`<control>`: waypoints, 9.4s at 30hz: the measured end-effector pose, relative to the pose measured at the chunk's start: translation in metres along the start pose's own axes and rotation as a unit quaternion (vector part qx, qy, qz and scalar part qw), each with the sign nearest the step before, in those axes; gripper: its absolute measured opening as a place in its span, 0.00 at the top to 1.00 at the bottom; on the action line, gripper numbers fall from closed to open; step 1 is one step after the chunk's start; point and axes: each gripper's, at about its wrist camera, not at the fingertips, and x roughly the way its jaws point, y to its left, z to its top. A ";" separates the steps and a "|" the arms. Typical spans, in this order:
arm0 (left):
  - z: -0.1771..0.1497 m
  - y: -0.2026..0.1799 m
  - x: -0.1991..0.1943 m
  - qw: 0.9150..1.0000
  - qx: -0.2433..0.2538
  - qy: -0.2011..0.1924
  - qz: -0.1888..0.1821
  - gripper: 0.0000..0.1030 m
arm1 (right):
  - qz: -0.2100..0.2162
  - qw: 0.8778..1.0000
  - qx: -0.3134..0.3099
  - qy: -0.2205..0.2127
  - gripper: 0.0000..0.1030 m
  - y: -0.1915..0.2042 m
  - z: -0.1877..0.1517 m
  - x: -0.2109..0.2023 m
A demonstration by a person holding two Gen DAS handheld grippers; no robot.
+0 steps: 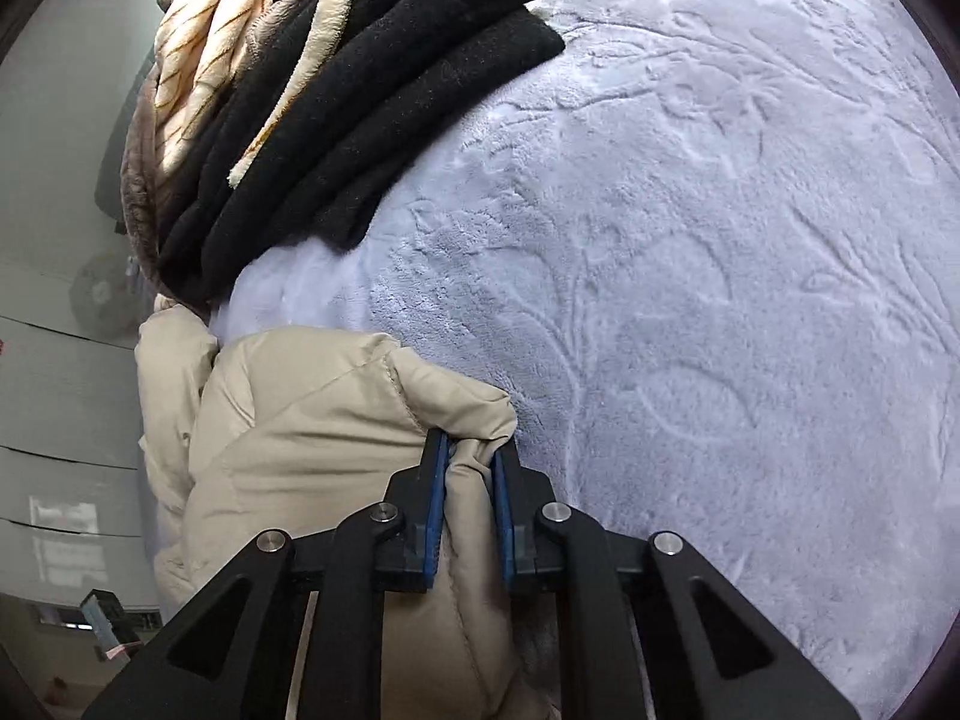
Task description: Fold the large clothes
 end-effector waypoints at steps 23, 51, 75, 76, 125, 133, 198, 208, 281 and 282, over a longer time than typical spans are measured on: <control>0.001 -0.015 -0.006 0.999 0.016 -0.001 0.046 0.83 | -0.095 0.982 -0.162 0.001 0.86 0.047 -0.089 -0.056; -0.098 -0.050 -0.100 0.993 0.005 0.028 0.115 0.04 | -0.026 0.990 -0.110 0.084 0.52 0.033 -0.157 -0.114; -0.198 -0.005 -0.169 0.990 0.055 0.063 0.115 0.00 | -0.026 0.998 -0.037 0.046 0.00 0.059 -0.282 -0.172; -0.201 -0.003 -0.169 0.990 0.058 0.068 0.110 0.00 | -0.028 0.998 -0.035 0.048 0.00 0.060 -0.287 -0.173; -0.305 0.116 -0.158 0.954 -0.230 0.127 -0.141 0.86 | 0.110 0.943 0.292 0.117 0.87 -0.082 -0.356 -0.160; -0.267 0.109 -0.199 0.963 -0.177 0.080 -0.187 0.89 | 0.131 0.954 0.261 0.070 0.92 -0.056 -0.347 -0.186; 0.058 0.044 -0.081 0.994 0.055 -0.069 0.072 0.44 | -0.036 0.977 -0.210 0.029 0.86 0.162 -0.042 -0.049; 0.082 0.080 0.001 0.994 0.000 -0.050 0.099 0.44 | -0.118 0.988 -0.100 0.002 0.94 0.080 0.007 0.000; -0.111 0.088 -0.095 0.985 -0.161 0.062 -0.010 0.00 | 0.115 0.975 0.180 0.067 0.18 0.034 -0.221 -0.095; -0.111 0.096 -0.093 0.980 -0.183 0.061 -0.041 0.00 | 0.120 0.973 0.185 0.066 0.18 0.033 -0.220 -0.093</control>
